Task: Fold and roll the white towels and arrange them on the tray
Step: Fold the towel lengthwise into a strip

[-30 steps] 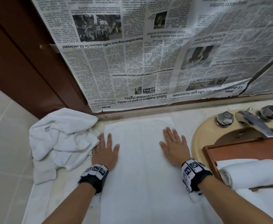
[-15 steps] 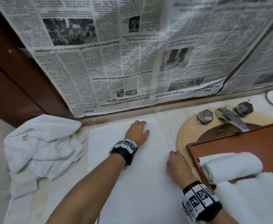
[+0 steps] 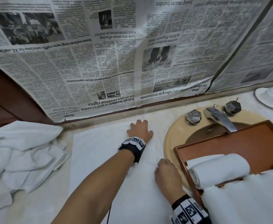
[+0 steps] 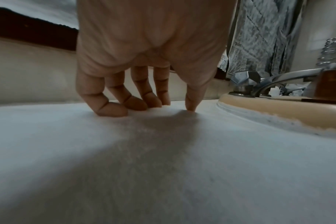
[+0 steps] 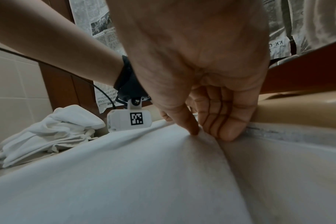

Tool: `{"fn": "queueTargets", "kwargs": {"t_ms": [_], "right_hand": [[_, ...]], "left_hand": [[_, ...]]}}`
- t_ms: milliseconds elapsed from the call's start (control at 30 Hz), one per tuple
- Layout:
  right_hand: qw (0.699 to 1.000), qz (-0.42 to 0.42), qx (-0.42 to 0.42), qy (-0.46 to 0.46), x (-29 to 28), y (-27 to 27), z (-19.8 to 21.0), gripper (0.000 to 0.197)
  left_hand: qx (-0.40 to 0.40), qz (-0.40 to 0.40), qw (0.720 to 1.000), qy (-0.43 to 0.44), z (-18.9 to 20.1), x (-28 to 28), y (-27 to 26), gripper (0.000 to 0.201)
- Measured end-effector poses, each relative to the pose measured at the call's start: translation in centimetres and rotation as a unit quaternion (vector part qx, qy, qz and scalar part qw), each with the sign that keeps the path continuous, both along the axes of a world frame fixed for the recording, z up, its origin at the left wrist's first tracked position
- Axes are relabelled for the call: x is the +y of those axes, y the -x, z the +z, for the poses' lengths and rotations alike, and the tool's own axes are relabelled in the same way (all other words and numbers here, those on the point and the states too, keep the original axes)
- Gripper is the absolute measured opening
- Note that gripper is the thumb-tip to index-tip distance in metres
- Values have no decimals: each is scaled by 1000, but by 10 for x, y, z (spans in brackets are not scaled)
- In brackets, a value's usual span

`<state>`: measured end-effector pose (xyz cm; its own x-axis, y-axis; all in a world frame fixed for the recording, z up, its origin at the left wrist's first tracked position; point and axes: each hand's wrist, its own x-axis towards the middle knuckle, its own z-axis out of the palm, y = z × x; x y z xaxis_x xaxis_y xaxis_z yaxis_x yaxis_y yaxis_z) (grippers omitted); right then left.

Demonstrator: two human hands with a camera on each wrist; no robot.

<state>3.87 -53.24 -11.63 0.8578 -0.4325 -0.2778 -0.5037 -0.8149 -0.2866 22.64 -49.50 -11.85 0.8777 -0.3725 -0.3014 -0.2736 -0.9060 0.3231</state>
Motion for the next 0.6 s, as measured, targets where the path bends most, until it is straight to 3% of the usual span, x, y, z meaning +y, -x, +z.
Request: {"fn": "queueTargets", "kwargs": {"t_ms": [67, 167, 267, 433, 600], "right_hand": [[1000, -2, 0, -7, 3, 0, 3, 20], [999, -12, -14, -31, 1, 0, 9, 10], [995, -44, -40, -86, -4, 3, 11, 12], [975, -90, -31, -200, -8, 13, 12, 11], [965, -43, -67, -248, 0, 26, 23, 19]], "left_hand": [[-7, 5, 1000, 0, 2, 0, 2, 24], [-9, 20, 1000, 19, 4, 4, 3, 24], [-5, 76, 991, 109, 6, 12, 5, 19], [29, 194, 940, 279, 17, 35, 16, 13], [34, 229, 903, 362, 33, 75, 27, 11]]}}
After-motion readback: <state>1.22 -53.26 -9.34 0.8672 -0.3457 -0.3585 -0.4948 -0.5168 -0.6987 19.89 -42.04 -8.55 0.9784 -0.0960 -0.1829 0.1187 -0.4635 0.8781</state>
